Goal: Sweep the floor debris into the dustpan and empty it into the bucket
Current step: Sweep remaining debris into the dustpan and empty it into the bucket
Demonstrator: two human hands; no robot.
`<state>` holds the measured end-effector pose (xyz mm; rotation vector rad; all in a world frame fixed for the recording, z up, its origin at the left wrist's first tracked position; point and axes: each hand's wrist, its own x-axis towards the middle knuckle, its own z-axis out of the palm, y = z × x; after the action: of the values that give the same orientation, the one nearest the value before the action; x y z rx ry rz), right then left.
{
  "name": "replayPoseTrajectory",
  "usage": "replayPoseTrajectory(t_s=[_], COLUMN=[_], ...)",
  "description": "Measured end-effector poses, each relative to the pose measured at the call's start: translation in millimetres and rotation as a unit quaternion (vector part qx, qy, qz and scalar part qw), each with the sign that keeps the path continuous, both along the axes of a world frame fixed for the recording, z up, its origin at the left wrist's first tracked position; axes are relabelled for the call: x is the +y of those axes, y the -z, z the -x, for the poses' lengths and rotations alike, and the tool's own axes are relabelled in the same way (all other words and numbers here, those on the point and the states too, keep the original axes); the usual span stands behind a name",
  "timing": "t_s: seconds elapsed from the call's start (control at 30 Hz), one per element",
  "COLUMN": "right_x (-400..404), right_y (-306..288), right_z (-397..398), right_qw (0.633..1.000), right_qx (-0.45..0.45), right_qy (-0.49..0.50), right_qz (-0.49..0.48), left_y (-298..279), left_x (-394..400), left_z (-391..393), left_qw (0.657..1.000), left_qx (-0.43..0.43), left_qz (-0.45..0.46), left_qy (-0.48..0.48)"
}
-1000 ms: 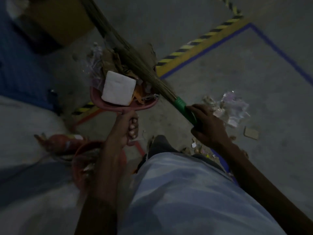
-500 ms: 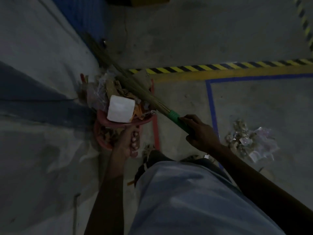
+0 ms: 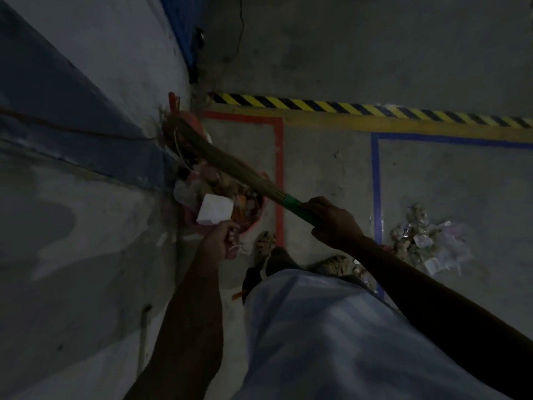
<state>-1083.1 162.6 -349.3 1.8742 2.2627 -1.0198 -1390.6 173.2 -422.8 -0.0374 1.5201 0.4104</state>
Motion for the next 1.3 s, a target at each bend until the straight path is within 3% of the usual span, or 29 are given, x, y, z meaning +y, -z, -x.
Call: replayPoseTrajectory(t_s=[0.13,0.43,0.6,0.93,1.07,1.3], right_x=[-4.7,-11.6,-27.6,-69.1,-91.8,-132.0], right_y=[-9.2,-32.0,-35.0,-34.4,-31.7,-5.2], right_z=[7.0,-10.2,-22.5,-79.3,-122.3,-210.7], right_qw=[1.000,0.996,0.993,0.975,0.947,0.851], right_qx=[0.002,0.008,0.014,0.013,0.037,0.128], right_qy=[0.011,0.051,0.094,0.219,0.317,0.509], right_qz=[-0.021,-0.069,-0.077,-0.033,-0.029,0.023], left_y=[14.5,24.3,11.9,-25.4,-45.6,-42.7], left_x=[-1.4,-18.7,-36.0,-3.4,10.6,17.3], left_z=[12.6,13.8,9.7,-57.9,-117.6,-238.0], left_qw=[0.998,0.999,0.998,0.993,0.989,0.987], left_qx=[0.046,0.003,0.020,-0.041,-0.040,-0.009], left_qz=[0.045,0.020,0.014,-0.010,-0.025,-0.034], left_qy=[0.024,0.038,0.065,0.107,0.139,0.155])
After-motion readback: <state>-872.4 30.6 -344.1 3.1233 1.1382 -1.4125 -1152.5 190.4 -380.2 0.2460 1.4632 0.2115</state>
